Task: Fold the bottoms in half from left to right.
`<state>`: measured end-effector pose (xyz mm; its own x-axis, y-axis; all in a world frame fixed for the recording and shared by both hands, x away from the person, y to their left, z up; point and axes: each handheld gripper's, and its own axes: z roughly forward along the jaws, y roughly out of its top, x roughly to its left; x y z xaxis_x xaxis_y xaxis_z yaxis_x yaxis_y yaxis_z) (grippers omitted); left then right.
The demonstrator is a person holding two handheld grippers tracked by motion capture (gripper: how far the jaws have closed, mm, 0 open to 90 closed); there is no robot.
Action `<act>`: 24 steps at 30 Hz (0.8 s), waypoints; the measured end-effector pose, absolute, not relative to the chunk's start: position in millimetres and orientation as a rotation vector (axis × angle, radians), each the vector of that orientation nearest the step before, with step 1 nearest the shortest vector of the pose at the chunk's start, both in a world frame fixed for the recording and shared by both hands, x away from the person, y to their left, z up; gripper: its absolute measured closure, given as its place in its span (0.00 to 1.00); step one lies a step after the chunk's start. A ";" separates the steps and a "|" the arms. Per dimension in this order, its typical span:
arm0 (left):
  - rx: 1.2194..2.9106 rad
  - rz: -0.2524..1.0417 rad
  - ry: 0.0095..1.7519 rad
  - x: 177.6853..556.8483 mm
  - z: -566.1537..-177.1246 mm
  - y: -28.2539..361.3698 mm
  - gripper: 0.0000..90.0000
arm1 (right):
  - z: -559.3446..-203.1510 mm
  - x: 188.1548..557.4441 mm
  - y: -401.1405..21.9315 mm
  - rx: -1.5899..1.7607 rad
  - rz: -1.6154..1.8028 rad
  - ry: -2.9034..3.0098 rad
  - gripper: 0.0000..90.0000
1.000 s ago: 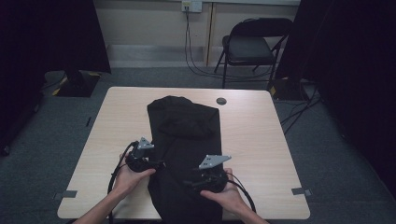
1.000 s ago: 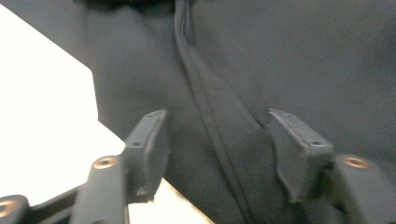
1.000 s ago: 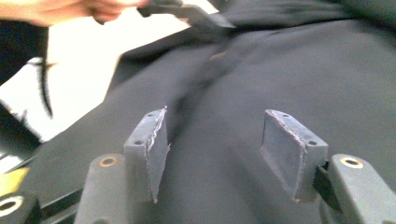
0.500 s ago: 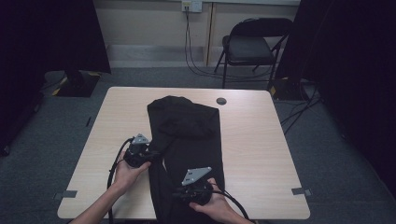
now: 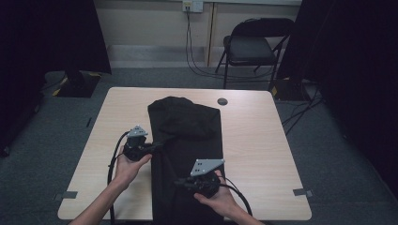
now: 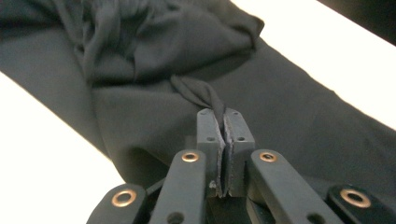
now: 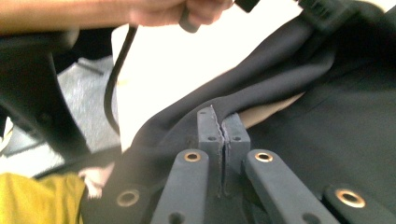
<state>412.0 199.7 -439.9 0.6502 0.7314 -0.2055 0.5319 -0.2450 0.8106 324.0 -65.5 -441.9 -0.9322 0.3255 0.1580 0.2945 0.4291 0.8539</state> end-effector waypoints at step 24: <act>2.107 0.230 0.900 432.2 -461.8 113.6 0.91 | -448.7 350.6 -153.9 0.899 1.480 2.479 0.99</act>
